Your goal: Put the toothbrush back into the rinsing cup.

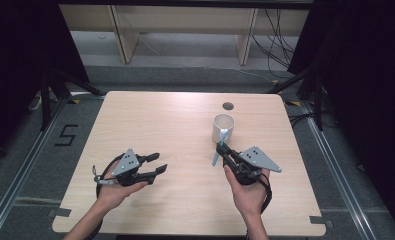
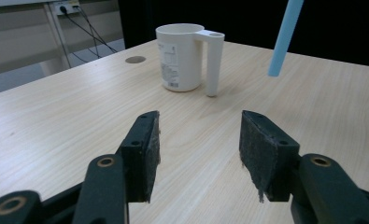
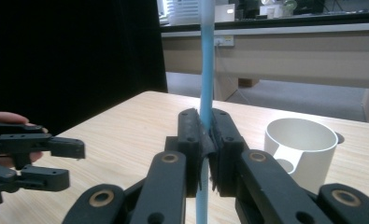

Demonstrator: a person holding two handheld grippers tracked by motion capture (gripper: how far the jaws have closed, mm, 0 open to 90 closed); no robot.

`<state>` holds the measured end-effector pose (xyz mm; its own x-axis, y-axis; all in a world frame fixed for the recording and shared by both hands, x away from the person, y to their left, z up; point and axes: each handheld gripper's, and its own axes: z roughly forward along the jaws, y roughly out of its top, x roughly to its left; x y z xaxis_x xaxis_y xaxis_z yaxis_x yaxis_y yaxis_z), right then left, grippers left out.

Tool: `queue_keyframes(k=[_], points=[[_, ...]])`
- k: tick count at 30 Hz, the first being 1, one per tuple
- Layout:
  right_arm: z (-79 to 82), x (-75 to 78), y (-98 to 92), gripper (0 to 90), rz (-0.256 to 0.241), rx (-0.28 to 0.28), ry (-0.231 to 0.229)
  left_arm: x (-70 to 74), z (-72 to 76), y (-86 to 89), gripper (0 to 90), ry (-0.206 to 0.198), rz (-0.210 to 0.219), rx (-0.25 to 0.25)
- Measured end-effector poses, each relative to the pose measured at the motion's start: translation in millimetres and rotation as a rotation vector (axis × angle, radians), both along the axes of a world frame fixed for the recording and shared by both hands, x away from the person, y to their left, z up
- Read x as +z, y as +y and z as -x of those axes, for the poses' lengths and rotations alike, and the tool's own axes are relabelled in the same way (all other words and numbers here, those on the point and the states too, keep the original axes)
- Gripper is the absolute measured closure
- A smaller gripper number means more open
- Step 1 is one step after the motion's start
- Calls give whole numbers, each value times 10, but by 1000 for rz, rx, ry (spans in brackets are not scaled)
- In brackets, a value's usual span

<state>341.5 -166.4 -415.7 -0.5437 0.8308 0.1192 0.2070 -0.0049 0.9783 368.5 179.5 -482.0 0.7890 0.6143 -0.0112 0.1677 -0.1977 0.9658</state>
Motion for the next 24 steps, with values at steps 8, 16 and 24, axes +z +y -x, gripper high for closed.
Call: queue_keyframes(k=[8,16,24], points=[[-56,28,-44,844,5,-14,-15,-113,29,149,444,16,39,48],[-106,59,-79,844,12,-32,-18,-167,54,211,427,31,59,86],[-158,89,-131,844,34,-65,-13,-190,50,240,405,43,81,114]])
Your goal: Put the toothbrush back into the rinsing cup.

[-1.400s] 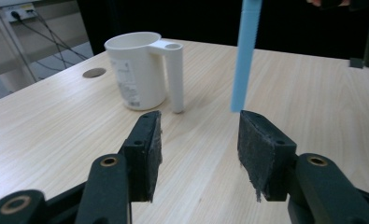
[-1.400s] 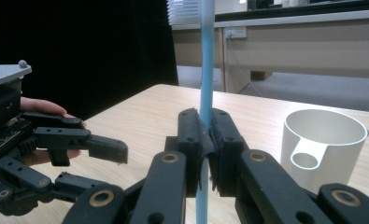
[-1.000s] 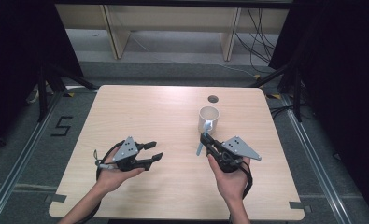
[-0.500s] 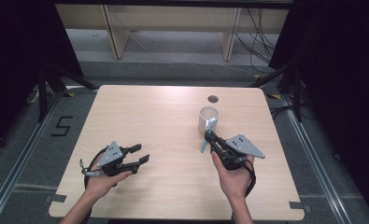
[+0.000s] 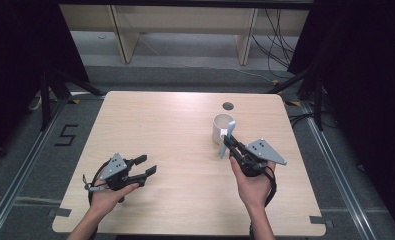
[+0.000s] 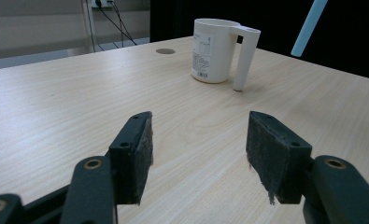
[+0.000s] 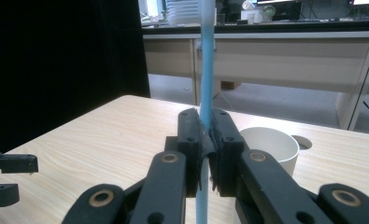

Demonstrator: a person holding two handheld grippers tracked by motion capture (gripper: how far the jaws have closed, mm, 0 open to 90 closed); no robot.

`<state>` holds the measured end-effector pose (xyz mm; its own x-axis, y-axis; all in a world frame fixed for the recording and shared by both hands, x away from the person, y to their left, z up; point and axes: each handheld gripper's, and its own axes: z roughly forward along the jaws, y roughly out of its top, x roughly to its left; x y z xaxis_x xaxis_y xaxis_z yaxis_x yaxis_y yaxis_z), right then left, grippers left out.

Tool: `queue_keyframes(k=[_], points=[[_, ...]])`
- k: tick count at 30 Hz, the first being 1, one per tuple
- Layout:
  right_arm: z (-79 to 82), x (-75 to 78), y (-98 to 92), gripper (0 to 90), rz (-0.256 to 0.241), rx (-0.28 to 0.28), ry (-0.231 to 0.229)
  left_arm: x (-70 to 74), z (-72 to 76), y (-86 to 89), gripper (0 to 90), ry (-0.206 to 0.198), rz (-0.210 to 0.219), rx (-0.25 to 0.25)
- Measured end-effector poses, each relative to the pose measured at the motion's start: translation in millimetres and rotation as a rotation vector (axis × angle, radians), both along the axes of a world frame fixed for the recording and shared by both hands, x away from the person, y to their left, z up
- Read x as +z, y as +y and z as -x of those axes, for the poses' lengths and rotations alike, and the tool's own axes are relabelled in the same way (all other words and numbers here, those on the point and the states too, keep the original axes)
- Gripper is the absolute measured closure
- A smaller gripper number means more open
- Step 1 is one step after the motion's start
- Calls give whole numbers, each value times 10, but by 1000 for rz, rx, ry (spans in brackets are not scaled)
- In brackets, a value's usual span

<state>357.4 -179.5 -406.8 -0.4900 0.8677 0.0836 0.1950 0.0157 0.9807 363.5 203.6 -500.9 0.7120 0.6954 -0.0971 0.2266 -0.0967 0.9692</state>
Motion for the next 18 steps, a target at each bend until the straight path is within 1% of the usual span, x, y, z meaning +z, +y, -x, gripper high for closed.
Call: queue_keyframes(k=[1,2,3,5,6,7,8,9,10,11,12,13,14,15,16,17,18], points=[[-11,4,13,843,-24,1,1,1,-1,2,403,1,1,2],[-22,12,-2,844,-9,0,-9,1,-1,3,402,1,3,4],[-28,22,3,844,-19,-1,-3,1,-2,5,401,1,4,5],[-40,38,-4,843,-15,-17,-3,0,-1,6,398,2,6,7],[-51,45,-7,843,-15,-9,1,-2,0,8,397,2,5,7],[-76,50,-12,843,-10,2,-10,-4,0,9,396,3,5,9],[-89,59,-23,843,4,-5,-21,-7,-1,9,395,3,6,11],[-84,63,-5,843,-17,-10,-5,-16,-10,4,395,-4,20,7],[-108,68,-13,843,0,-10,-28,-19,-12,2,394,-3,24,6],[-110,76,-7,843,-6,-3,-6,-20,-12,2,394,-2,24,8],[-123,78,-6,843,-7,-4,-15,-22,-12,1,394,-1,26,8],[-134,83,-17,843,6,-11,-22,-18,-6,3,393,4,18,13],[-142,89,-19,843,2,-18,-13,-15,-2,6,393,7,12,15],[-150,97,-30,843,13,-22,-13,-17,-1,4,393,9,13,14],[-155,99,-27,843,-4,-17,-4,-18,-1,3,392,9,13,14],[-162,100,-27,843,-12,-23,-3,-20,-2,2,392,11,13,16],[-170,104,-35,843,-7,-24,-1,-23,-3,1,392,11,14,14]])
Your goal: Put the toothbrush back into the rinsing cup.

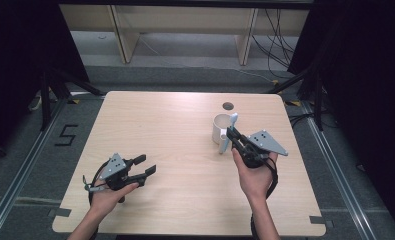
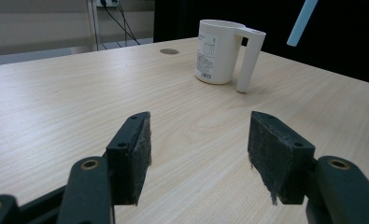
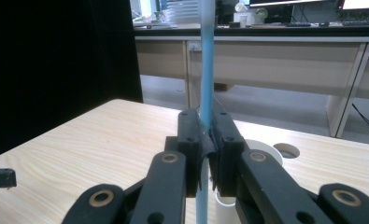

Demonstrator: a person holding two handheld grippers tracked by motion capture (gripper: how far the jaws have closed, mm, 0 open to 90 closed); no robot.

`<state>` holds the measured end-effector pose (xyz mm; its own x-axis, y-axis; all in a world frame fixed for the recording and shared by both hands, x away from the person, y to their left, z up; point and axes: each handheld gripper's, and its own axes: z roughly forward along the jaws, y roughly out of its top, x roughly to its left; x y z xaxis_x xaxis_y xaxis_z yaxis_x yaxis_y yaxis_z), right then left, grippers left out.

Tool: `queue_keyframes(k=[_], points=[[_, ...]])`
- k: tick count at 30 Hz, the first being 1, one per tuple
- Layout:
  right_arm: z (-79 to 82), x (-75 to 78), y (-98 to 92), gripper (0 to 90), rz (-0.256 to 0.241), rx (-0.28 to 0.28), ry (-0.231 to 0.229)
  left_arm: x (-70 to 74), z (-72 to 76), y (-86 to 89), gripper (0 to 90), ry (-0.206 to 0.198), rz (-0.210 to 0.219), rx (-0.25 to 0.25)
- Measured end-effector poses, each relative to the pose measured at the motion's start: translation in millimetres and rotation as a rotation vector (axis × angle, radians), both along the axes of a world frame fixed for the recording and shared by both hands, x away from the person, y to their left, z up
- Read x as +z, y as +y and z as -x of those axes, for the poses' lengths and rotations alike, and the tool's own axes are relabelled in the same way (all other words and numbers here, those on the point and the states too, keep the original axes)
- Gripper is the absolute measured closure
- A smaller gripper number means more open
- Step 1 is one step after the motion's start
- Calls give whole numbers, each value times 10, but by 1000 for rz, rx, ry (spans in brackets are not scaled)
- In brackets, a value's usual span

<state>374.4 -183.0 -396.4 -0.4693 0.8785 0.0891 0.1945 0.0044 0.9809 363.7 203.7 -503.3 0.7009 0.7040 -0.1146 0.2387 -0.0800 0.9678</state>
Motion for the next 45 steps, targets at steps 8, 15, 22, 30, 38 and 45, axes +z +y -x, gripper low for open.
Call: queue_keyframes(k=[8,15,22,30,38,45], points=[[-65,46,-1,843,12,-14,-26,4,4,0,392,0,-3,-3],[-121,88,10,843,13,-16,-21,1,4,-2,392,0,-2,-3],[-168,113,-10,843,28,-32,-22,-4,2,-10,392,1,-1,-6],[-229,154,6,843,27,-32,-44,-3,3,-8,392,1,-1,-6],[-309,183,48,843,30,-38,-50,-12,13,-3,392,7,6,-3],[-362,165,78,843,16,-40,-40,-22,5,12,392,-1,24,-7]])
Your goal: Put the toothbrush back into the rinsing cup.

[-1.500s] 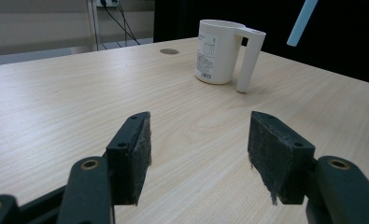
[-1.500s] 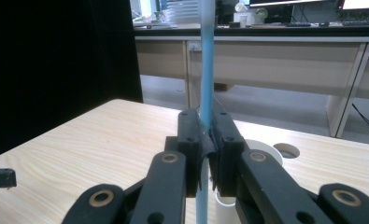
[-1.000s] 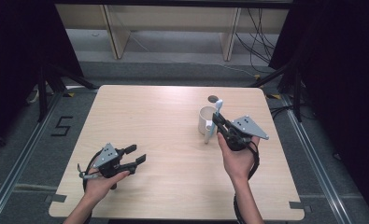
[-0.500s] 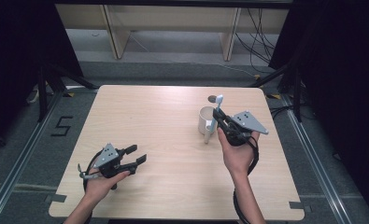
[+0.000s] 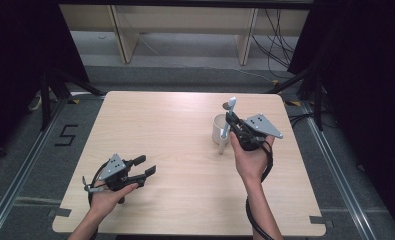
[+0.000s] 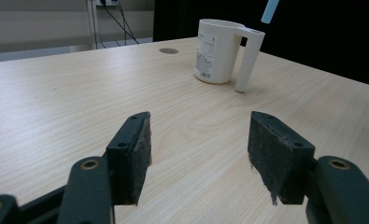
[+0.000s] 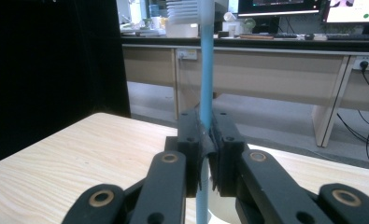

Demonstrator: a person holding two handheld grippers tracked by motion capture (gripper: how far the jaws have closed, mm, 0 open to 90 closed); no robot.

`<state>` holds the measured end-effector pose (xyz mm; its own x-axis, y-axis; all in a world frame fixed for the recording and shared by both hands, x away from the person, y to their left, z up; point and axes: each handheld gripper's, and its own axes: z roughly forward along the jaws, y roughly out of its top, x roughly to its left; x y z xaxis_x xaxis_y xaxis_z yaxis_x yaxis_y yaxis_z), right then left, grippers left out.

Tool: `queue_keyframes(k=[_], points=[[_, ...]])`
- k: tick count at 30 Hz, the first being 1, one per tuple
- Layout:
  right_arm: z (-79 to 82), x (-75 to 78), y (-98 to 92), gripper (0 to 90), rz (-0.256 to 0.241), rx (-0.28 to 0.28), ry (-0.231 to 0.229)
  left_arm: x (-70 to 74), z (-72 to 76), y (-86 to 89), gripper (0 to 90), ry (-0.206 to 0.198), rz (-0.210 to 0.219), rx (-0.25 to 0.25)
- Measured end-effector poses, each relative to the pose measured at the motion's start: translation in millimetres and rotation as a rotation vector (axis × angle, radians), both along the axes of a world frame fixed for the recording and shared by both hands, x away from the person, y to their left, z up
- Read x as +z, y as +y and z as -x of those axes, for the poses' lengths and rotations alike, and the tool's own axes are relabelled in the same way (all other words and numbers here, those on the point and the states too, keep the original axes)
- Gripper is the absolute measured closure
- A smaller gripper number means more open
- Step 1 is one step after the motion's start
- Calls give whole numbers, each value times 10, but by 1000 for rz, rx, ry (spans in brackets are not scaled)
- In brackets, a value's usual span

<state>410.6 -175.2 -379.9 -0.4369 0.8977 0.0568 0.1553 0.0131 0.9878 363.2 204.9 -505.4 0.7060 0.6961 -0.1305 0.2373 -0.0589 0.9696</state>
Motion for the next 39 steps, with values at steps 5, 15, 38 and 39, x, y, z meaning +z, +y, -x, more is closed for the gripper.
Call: queue_keyframes(k=[5,15,38,39], points=[[-26,-32,-6,843,6,-7,5,-1,11,6,392,13,-11,5],[-82,-67,16,843,7,-9,15,-2,11,4,392,13,-11,4],[-152,-244,19,841,17,-39,45,-5,11,0,392,15,-10,1],[-156,-261,24,841,13,-45,48,-5,12,1,392,15,-9,1]])
